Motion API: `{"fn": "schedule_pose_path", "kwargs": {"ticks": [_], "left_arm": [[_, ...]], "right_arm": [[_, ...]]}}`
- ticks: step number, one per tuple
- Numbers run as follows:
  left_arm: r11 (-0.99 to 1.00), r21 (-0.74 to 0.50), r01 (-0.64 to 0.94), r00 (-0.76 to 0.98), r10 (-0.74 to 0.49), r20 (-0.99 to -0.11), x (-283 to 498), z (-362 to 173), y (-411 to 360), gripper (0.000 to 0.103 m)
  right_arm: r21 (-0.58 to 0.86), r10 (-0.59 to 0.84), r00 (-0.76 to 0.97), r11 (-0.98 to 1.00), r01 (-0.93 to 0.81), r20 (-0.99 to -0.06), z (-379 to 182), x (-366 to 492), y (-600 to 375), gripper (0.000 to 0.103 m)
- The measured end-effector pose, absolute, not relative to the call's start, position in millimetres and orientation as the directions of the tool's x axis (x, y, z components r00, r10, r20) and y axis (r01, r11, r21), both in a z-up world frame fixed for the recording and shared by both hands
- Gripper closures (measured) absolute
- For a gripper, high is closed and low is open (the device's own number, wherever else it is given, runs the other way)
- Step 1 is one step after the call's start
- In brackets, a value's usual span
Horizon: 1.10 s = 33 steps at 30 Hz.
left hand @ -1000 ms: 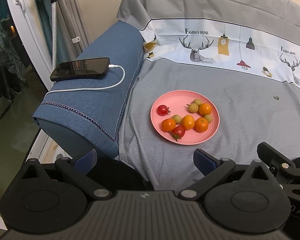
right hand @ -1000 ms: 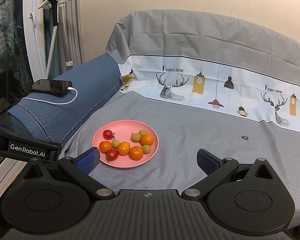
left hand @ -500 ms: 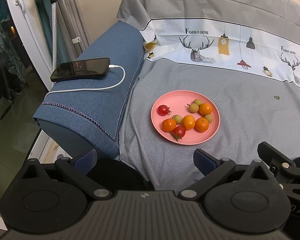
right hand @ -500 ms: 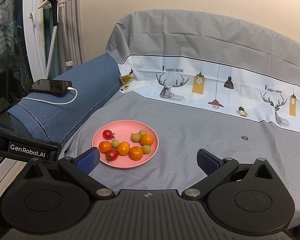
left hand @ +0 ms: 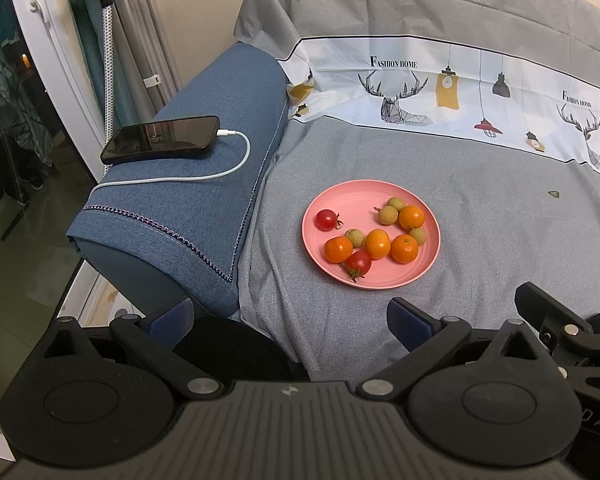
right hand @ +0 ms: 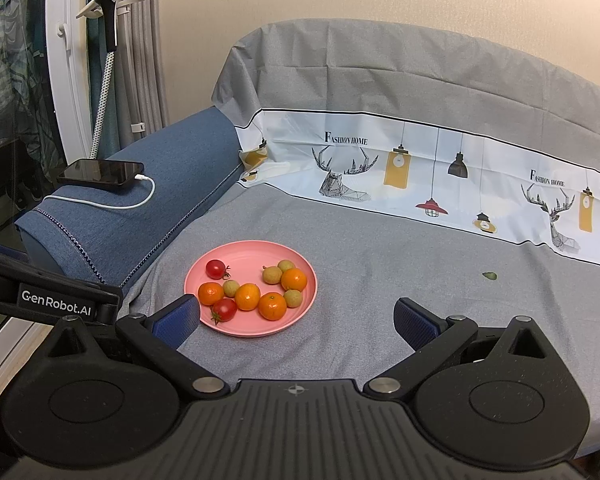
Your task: Organize fruits
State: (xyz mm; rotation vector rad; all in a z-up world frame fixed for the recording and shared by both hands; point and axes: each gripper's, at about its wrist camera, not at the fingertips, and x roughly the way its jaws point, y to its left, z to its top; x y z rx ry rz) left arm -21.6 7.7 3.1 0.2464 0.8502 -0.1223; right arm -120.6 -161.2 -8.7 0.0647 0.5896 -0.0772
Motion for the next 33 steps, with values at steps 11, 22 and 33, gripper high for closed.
{"fn": "schedule_pose_path", "kwargs": {"ticks": [11, 22, 33], "left_arm": [[0.963, 0.171, 0.208, 0.657, -0.008, -0.754, -20.3, 2.8, 8.4, 0.0], [0.963, 0.171, 0.21, 0.658, -0.009, -0.753, -20.4, 2.9, 7.5, 0.0], [0.957, 0.186, 0.222, 0.647, -0.002, -0.762, -7.3, -3.2, 2.1, 0.0]], "right_arm": [[0.039, -0.054, 0.828, 0.995, 0.091, -0.558, -8.5, -120.5, -161.4, 0.001], [0.038, -0.055, 0.828, 0.995, 0.091, -0.558, -8.0, -120.6, -161.6, 0.001], [0.028, -0.061, 0.819, 0.995, 0.094, -0.57, -15.1, -112.2, -161.8, 0.001]]}}
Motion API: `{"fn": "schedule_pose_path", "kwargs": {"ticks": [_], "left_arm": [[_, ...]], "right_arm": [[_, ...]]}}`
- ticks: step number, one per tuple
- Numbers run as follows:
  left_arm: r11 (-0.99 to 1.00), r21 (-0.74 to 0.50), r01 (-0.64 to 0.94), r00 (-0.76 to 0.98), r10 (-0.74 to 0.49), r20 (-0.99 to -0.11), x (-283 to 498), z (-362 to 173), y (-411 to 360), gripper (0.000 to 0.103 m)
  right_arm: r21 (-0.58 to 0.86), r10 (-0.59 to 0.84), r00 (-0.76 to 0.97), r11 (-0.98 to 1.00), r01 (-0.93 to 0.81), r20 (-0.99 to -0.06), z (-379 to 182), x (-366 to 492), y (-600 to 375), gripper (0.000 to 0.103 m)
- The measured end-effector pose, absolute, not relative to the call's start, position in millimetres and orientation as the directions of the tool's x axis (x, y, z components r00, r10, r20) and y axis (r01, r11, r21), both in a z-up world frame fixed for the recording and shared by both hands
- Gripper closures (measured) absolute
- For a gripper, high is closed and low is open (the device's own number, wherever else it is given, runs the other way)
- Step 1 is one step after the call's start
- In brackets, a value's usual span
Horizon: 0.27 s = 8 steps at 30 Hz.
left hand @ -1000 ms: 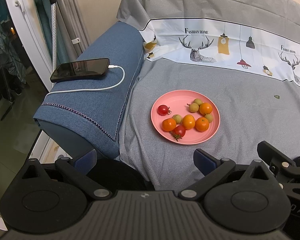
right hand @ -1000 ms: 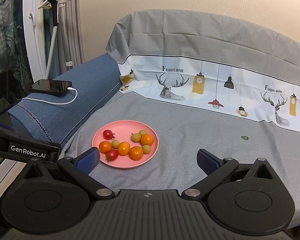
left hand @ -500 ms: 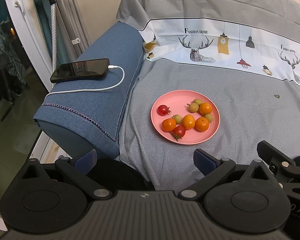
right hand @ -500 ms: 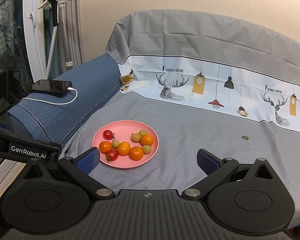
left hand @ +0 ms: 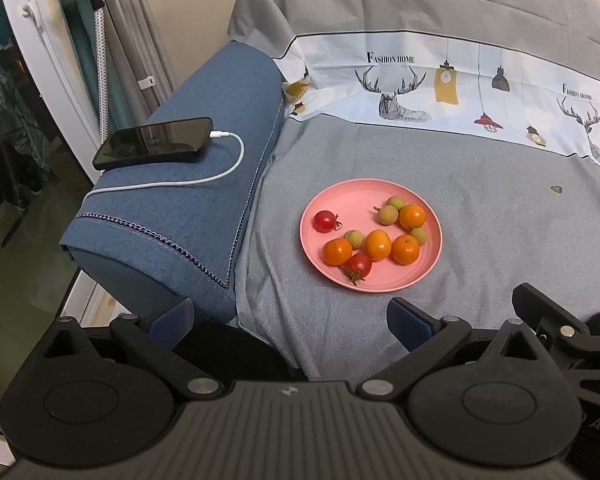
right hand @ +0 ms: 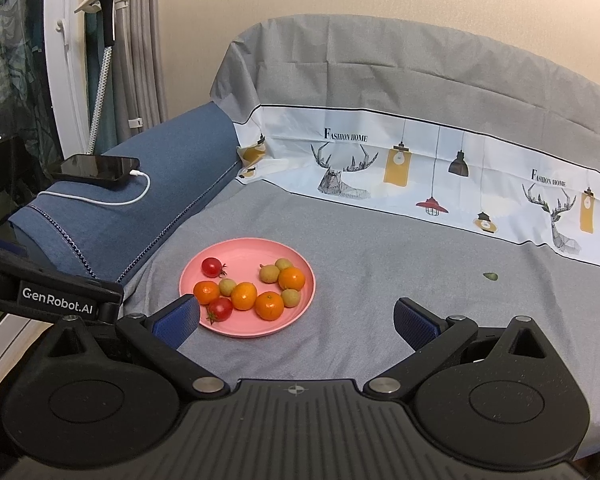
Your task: Organize fruits
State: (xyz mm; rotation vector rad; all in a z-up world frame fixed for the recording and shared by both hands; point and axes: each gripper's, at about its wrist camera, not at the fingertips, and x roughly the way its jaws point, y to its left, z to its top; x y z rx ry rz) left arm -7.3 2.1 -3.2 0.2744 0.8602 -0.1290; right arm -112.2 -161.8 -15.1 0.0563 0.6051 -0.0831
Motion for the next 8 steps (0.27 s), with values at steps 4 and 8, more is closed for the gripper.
{"fn": "schedule_pose_path", "kwargs": {"ticks": [4, 8], "left_arm": [[0.956, 0.189, 0.224, 0.638, 0.003, -0.77, 0.2, -7.6, 0.5, 0.0], [0.955, 0.2, 0.221, 0.631, 0.017, -0.776, 8.4, -12.4, -2.4, 0.0]], "right_arm": [[0.027, -0.061, 0.813, 0.995, 0.094, -0.579, -17.9, -105.6, -161.4, 0.001], [0.034, -0.051, 0.806, 0.996, 0.088, -0.59, -21.7, -99.2, -162.1, 0.001]]}}
